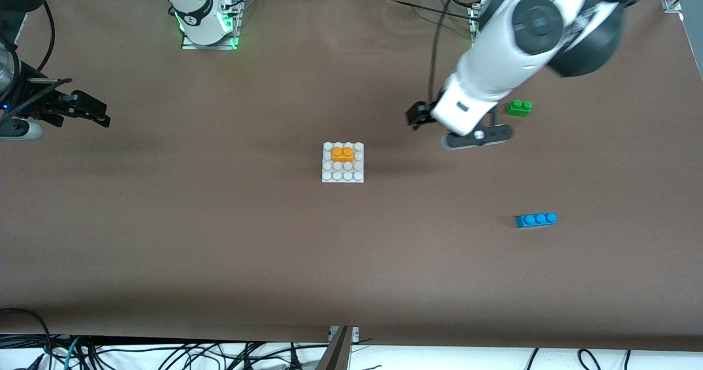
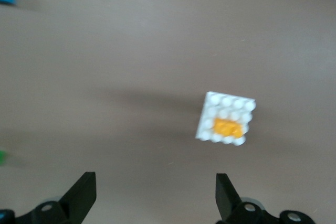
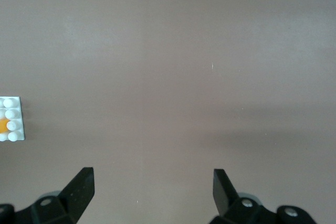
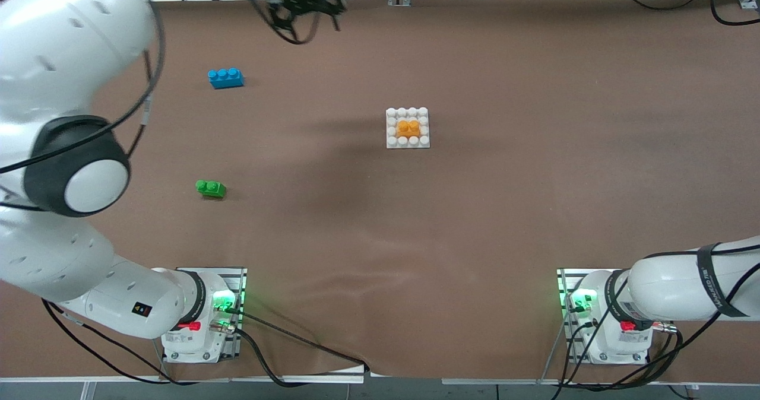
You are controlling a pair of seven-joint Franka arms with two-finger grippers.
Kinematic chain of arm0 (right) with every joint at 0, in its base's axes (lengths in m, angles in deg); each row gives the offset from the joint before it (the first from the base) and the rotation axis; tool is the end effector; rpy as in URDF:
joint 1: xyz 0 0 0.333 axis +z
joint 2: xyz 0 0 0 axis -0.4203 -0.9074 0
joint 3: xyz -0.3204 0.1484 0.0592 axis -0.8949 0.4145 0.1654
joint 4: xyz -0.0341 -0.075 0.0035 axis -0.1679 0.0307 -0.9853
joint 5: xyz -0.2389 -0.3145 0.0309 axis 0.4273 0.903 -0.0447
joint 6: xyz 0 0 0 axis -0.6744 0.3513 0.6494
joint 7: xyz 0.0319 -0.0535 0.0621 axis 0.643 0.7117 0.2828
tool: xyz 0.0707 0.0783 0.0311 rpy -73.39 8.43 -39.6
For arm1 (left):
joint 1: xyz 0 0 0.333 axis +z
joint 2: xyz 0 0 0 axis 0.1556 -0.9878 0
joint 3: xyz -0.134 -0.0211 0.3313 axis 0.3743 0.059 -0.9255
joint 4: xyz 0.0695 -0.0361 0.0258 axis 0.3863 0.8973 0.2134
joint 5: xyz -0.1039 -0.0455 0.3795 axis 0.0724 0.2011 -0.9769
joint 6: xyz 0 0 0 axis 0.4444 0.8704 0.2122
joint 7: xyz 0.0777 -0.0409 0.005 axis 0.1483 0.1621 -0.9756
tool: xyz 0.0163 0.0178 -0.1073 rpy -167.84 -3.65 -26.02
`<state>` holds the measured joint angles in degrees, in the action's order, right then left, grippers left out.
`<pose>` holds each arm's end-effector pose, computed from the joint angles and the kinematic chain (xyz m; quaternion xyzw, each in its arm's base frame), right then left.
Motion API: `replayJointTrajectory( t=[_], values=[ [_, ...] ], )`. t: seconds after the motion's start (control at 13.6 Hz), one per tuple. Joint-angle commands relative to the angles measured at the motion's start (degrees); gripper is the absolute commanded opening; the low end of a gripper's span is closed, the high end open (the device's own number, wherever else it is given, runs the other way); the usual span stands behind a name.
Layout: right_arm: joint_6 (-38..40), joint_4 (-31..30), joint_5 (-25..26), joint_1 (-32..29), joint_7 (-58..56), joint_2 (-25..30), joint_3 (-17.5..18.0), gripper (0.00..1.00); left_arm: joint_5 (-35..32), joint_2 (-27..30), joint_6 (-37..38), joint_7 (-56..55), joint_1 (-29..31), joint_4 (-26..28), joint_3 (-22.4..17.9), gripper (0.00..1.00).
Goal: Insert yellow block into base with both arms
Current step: 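Open the left gripper and lift it away from the plate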
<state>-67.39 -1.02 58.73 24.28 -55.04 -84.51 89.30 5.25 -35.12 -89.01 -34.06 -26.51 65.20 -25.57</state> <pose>0.5846 0.0117 0.6262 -0.9999 -0.0002 0.0137 0.0027 0.5674 -0.2860 0.5829 0.9908 0.0919 -0.0742 0.0653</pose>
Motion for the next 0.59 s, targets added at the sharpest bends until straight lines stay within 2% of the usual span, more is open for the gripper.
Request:
replayJointTrajectory(
  t=[0.0,0.15,0.37,0.52],
  values=[
    [0.57,-0.13,-0.58,-0.40,-0.08,0.43,0.27,1.00,-2.58,6.60,5.90,7.78,5.14,3.26,0.43,1.00],
    [0.57,-0.13,-0.67,-0.40,-0.08,0.43,0.18,1.00,-7.84,9.86,8.90,13.57,6.91,3.52,-0.10,1.00],
    [0.57,-0.13,-0.75,-0.40,-0.08,0.43,0.18,1.00,-8.31,14.51,9.53,21.14,8.76,7.99,-4.30,1.00],
    [0.57,-0.13,-0.75,-0.40,-0.08,0.43,0.18,1.00,-8.31,16.20,9.88,24.05,11.64,9.23,-4.67,1.00]
  ],
)
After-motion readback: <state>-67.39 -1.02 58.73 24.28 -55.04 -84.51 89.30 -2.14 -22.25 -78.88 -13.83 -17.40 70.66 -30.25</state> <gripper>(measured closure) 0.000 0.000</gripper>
